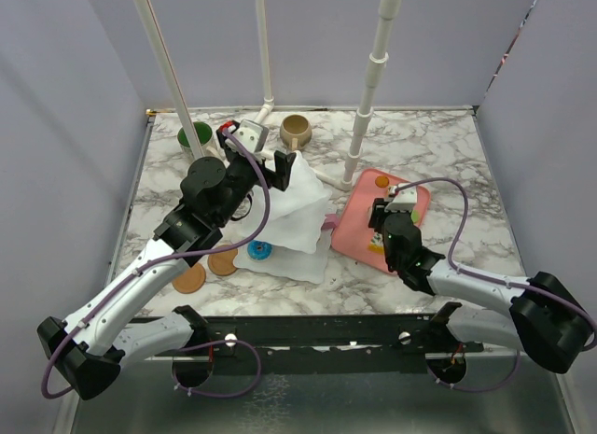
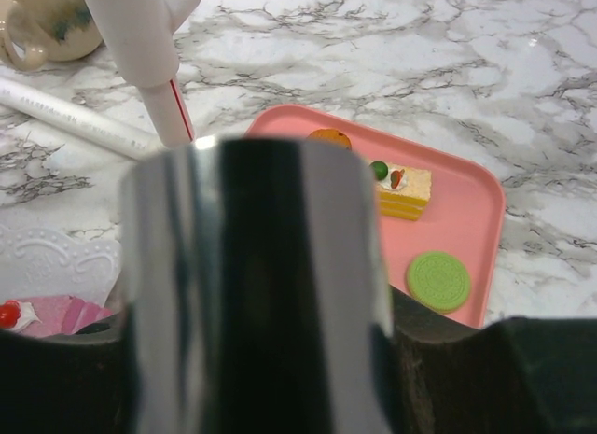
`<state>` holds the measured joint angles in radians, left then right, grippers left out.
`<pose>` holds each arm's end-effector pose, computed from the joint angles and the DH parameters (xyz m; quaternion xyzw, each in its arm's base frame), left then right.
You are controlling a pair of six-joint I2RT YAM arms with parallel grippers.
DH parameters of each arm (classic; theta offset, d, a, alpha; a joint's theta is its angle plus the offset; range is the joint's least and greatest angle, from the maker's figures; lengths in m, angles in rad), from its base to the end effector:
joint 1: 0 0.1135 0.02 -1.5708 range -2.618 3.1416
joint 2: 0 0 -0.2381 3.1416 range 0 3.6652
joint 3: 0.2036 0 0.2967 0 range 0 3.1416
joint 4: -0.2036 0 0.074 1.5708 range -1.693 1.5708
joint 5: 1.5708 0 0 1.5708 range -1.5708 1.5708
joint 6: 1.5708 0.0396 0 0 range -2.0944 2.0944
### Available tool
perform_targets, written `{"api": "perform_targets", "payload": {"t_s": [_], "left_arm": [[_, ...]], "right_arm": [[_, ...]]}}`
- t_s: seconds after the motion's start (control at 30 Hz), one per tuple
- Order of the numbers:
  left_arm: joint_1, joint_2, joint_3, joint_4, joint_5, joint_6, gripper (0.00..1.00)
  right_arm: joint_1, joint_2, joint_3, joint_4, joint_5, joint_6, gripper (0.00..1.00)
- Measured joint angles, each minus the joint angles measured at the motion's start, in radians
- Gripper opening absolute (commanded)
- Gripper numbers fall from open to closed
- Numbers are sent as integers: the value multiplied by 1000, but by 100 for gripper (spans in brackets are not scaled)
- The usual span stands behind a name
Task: Serve the afternoon tea
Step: Pick up the desert from the tray.
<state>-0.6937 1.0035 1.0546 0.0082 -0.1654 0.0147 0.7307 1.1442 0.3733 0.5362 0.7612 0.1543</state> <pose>0.2287 -0.1817 0.3958 0.1807 0.6619 -0.1881 0.7027 0.2205 0.1609 0.1470 0.0135 0.7642 -0.0173 0.6446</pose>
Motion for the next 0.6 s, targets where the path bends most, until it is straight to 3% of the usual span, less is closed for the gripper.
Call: {"api": "perform_targets", "payload": {"t_s": [0.17,0.37,0.6], "left_arm": [[0,-1,-4,0,-1,0,90],[0,-2,-4,0,-2,0,90],[0,-1,-6,0,-3,0,90]], "right_arm": [[0,-3,0,10,-30,-29,15],[23,-138,28,-77,-94,-34,11],[236,-294,87,-274,-89,62,10]]}}
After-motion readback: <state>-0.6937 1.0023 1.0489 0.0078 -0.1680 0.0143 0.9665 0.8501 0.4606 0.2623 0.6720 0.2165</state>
